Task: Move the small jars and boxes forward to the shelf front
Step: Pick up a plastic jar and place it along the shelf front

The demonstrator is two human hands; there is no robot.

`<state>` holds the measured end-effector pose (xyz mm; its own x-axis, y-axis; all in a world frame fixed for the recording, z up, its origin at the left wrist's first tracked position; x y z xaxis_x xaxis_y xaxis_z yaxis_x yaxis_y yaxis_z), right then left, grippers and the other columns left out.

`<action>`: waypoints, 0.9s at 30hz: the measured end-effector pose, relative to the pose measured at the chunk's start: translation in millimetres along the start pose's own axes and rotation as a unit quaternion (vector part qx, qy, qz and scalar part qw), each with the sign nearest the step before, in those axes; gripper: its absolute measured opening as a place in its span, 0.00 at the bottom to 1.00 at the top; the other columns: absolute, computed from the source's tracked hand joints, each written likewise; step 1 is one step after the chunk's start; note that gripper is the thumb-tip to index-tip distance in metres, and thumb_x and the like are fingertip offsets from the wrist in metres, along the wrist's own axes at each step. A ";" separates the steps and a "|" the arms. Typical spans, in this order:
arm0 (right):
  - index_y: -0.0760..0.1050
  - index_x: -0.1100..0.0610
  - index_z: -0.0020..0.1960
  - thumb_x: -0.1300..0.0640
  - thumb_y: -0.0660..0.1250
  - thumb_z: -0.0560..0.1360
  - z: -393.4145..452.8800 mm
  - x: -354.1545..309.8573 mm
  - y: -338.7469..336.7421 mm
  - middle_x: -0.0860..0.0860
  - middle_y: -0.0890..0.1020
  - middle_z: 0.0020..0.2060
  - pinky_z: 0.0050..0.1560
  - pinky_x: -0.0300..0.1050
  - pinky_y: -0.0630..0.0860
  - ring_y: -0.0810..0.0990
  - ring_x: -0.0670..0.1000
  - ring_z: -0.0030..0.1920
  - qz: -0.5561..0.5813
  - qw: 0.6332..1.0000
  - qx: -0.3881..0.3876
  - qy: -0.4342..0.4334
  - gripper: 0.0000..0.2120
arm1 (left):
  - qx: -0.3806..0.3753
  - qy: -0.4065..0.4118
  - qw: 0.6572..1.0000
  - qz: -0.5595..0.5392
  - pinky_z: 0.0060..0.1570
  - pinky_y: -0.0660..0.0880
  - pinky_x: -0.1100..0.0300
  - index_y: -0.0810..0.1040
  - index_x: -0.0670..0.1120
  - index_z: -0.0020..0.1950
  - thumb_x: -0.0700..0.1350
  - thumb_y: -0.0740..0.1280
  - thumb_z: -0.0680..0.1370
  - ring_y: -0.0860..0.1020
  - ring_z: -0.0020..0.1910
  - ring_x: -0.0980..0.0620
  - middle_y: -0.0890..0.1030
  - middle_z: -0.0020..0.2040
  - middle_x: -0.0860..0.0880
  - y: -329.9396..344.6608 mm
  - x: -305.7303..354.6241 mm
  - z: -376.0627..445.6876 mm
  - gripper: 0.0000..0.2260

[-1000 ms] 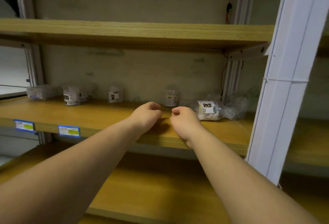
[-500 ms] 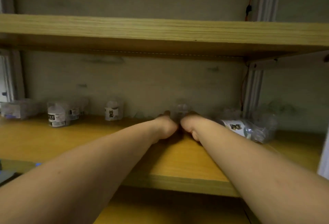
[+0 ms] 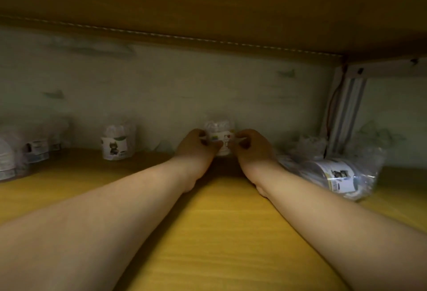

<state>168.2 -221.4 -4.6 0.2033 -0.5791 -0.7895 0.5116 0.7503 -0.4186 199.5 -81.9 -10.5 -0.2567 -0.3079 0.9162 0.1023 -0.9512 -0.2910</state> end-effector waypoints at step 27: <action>0.80 0.52 0.61 0.53 0.73 0.75 -133.7 -30.2 -98.2 0.45 0.85 0.51 0.54 0.42 0.77 0.83 0.46 0.54 0.048 0.969 -0.235 -0.055 0.14 | -0.066 0.058 0.994 0.061 0.56 0.76 0.60 0.75 0.49 0.65 0.52 0.72 0.77 0.81 0.54 0.57 0.82 0.57 0.53 -51.3 47.4 -192.6 0.18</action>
<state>0.2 -235.0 0.3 0.3316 -0.5096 -0.7939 0.0543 0.8505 -0.5232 -3.0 -51.3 -5.3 -0.3603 -0.4144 0.8357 0.0147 -0.8983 -0.4391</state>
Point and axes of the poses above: each hand's wrist, its own z-axis towards the middle knuckle, its own y-axis out of the palm, x = y × z, the point moved 2 cm from there along z, towards the middle knuckle
